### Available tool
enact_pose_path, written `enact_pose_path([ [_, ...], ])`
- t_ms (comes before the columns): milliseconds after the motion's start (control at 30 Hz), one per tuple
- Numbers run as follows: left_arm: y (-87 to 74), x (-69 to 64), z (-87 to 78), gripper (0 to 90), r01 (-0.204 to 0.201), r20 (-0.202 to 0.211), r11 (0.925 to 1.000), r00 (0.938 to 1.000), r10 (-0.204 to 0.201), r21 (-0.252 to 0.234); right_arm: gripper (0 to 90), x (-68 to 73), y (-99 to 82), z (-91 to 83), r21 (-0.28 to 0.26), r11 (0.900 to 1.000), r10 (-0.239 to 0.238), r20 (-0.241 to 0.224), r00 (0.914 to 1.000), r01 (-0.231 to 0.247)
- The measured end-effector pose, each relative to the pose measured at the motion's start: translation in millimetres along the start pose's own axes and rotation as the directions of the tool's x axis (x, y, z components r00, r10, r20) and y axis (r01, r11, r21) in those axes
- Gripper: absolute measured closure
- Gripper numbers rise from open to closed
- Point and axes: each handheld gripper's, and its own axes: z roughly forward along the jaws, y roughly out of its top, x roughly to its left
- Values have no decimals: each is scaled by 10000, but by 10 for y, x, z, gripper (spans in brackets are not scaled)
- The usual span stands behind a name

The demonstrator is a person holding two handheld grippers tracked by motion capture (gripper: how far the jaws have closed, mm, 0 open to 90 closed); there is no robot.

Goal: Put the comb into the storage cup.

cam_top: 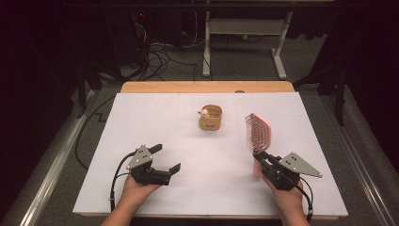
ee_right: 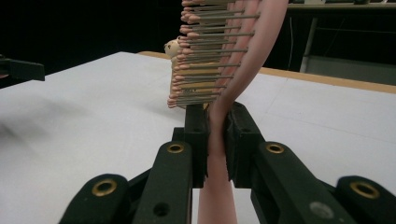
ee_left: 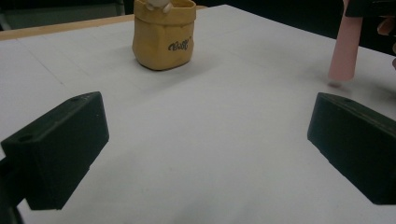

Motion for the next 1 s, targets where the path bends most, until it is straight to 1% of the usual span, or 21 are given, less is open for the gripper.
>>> enact_pose_path([
  [133,-3,-1,5,0,-31,17,10000,10000,31,16,818,15,14,7,2,9999,-148,58,9999,148],
  [333,4,9,-9,0,57,-3,10000,10000,-57,-77,818,28,61,67,32,9998,-177,15,9998,177],
  [367,6,11,-13,0,40,-18,10000,10000,-40,-90,818,34,74,88,50,9996,-276,35,9996,276],
  [500,3,19,-20,0,-106,-77,9999,9999,105,-54,818,49,128,177,87,9994,-321,26,9995,320],
  [567,-2,23,-16,0,-98,-58,10000,9999,97,-21,818,47,156,226,104,9995,-285,35,9996,284],
  [700,-6,29,-16,0,-265,-83,9996,9996,265,17,817,35,229,320,117,9993,-347,57,9994,346],
  [767,-9,34,-18,0,-353,-109,9994,9993,354,45,817,26,266,359,91,9995,-306,39,9995,306],
  [800,-11,37,-19,0,-401,-113,9992,9991,401,71,817,34,283,372,160,9997,-177,69,9998,176],
  [833,-13,42,-23,0,-439,-112,9990,9990,440,118,817,26,303,395,109,9993,-355,84,9993,354],
  [1000,-11,50,-45,0,-465,-71,9989,9989,465,37,817,17,389,465,73,9993,-361,126,9993,360],
])
